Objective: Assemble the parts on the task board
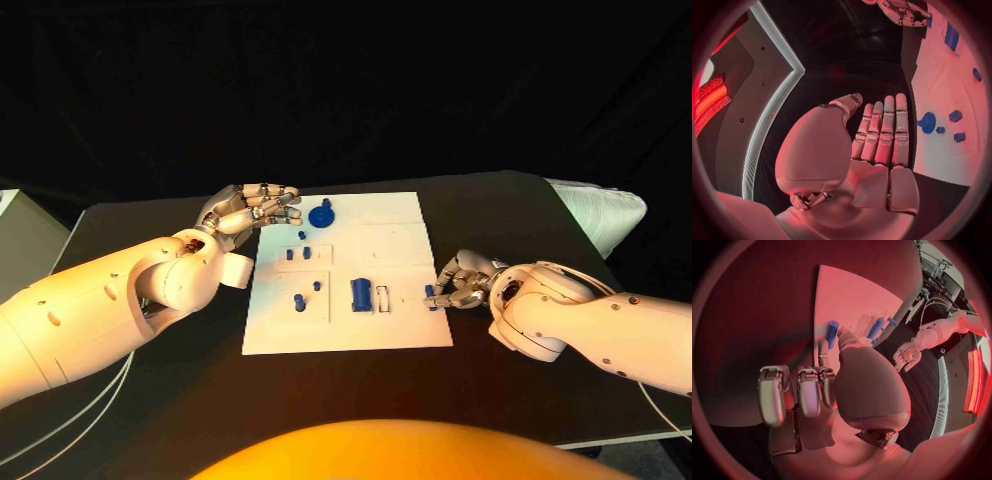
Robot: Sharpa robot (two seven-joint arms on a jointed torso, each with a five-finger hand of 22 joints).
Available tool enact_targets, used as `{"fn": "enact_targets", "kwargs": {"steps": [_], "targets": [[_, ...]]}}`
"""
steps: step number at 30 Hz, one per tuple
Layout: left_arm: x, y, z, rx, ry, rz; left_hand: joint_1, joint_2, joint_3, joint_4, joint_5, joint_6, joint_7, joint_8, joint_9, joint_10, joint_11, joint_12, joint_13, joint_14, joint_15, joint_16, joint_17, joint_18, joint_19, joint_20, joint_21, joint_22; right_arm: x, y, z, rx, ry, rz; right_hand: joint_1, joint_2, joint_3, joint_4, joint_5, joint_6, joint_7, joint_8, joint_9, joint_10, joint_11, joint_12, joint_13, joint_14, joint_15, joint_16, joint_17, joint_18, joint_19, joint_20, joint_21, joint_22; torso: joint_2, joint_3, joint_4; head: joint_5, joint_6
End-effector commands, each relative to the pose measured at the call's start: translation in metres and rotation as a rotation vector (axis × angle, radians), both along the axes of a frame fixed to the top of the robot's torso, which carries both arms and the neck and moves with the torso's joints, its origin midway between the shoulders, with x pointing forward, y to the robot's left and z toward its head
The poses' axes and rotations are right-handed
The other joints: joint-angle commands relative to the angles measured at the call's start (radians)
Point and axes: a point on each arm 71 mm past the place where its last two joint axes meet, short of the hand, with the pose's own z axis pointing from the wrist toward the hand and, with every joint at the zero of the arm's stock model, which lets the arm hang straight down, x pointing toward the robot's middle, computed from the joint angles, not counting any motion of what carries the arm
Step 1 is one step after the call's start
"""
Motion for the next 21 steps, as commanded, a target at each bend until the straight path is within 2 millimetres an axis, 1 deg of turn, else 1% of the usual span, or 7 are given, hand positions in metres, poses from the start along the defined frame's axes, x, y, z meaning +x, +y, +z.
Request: {"fn": "enact_targets", "kwargs": {"steps": [1,8,11,12,13,14,21], "targets": [[-0.0007,-0.0018,0.0006,-0.008,-0.004,-0.018,0.001,0.005,-0.002,0.001,0.001,0.007,-0.002,-0.007,-0.002,-0.009,0.0,0.003,0.0,-0.003,0.002,-0.005,0.001,0.009,0.001,0.003,-0.005,-0.001,0.0002,0.0008,-0.0027,-0.046,-0.008,0.027,-0.008,-0.002,-0.006,-0.004,0.003,0.007,-0.001,0.007,-0.002,0.099,0.003,-0.002,0.256,0.108,0.003,0.004,0.263,-0.011,0.092,0.004,-0.002,0.248,0.0,-0.0001,0.0002,0.0,-0.001],[-0.0009,-0.0021,0.0005,-0.009,-0.002,-0.023,0.0,0.005,-0.002,0.002,0.001,0.006,-0.001,-0.007,-0.002,-0.01,0.001,0.003,0.0,-0.003,0.002,-0.005,0.001,0.009,0.001,0.003,-0.005,-0.001,0.0034,0.0047,-0.0058,-0.088,-0.029,0.053,0.013,-0.001,0.001,-0.007,0.003,0.012,-0.007,0.013,0.001,0.098,-0.002,-0.002,0.256,0.108,-0.001,0.004,0.263,-0.01,0.091,0.001,-0.004,0.248,0.0,0.0001,0.0002,-0.001,-0.002],[-0.001,-0.002,0.0005,-0.009,-0.002,-0.023,0.0,0.005,-0.002,0.002,0.001,0.006,-0.001,-0.007,-0.002,-0.01,0.001,0.003,0.0,-0.003,0.002,-0.005,0.001,0.009,0.001,0.003,-0.005,-0.001,0.0034,0.0063,-0.0078,-0.101,-0.026,0.064,0.053,0.003,0.021,-0.011,0.004,0.011,-0.01,0.014,0.003,0.098,-0.005,-0.003,0.255,0.108,-0.005,0.004,0.263,-0.01,0.091,-0.003,-0.004,0.248,0.0,0.0002,0.0008,-0.002,-0.004],[-0.001,-0.0018,0.0005,-0.008,-0.002,-0.023,0.0,0.005,-0.002,0.002,0.001,0.006,-0.001,-0.007,-0.002,-0.01,0.001,0.003,0.0,-0.003,0.002,-0.005,0.001,0.009,0.001,0.003,-0.005,-0.001,0.0032,0.0068,-0.0085,-0.105,-0.024,0.067,0.072,0.003,0.039,-0.01,-0.016,0.012,-0.011,0.015,0.003,0.098,-0.007,-0.002,0.256,0.108,-0.006,0.004,0.263,-0.01,0.091,-0.005,-0.005,0.247,0.0,0.0001,0.0008,-0.002,-0.004],[-0.001,-0.0017,0.0005,-0.008,-0.002,-0.023,0.0,0.005,-0.002,0.002,0.001,0.006,-0.001,-0.007,-0.002,-0.01,0.001,0.003,0.0,-0.003,0.002,-0.005,0.001,0.009,0.001,0.003,-0.005,-0.001,0.003,0.0071,-0.0092,-0.109,-0.022,0.071,0.086,0.002,0.054,-0.01,-0.017,0.014,-0.012,0.016,0.003,0.097,-0.007,-0.004,0.255,0.108,-0.007,0.004,0.263,-0.01,0.091,-0.006,-0.004,0.248,0.001,-0.0001,0.0006,-0.003,-0.005],[-0.0011,-0.0016,0.0005,-0.008,-0.002,-0.023,0.0,0.005,-0.002,0.002,0.001,0.006,-0.001,-0.007,-0.002,-0.01,0.001,0.003,0.0,-0.003,0.002,-0.005,0.001,0.009,0.001,0.003,-0.005,-0.001,0.0028,0.0074,-0.0096,-0.112,-0.02,0.074,0.104,-0.001,0.077,-0.01,0.01,0.017,-0.013,0.017,0.002,0.098,-0.009,-0.003,0.255,0.108,-0.008,0.004,0.263,-0.01,0.091,-0.007,-0.005,0.247,0.0,-0.0003,0.0003,-0.003,-0.006],[-0.0011,-0.0015,0.0006,-0.008,-0.002,-0.024,0.0,0.005,-0.003,0.003,0.001,0.006,-0.001,-0.007,-0.002,-0.01,0.001,0.003,0.0,-0.004,0.003,-0.006,0.002,0.009,0.001,0.003,-0.006,-0.002,0.0015,0.0088,-0.0113,-0.121,-0.009,0.084,0.119,-0.019,0.143,-0.008,0.082,0.026,-0.017,0.018,-0.007,0.1,-0.012,0.001,0.258,0.108,-0.011,0.004,0.263,-0.01,0.09,-0.01,-0.008,0.247,-0.001,-0.0006,-0.0001,-0.003,-0.006]]}}
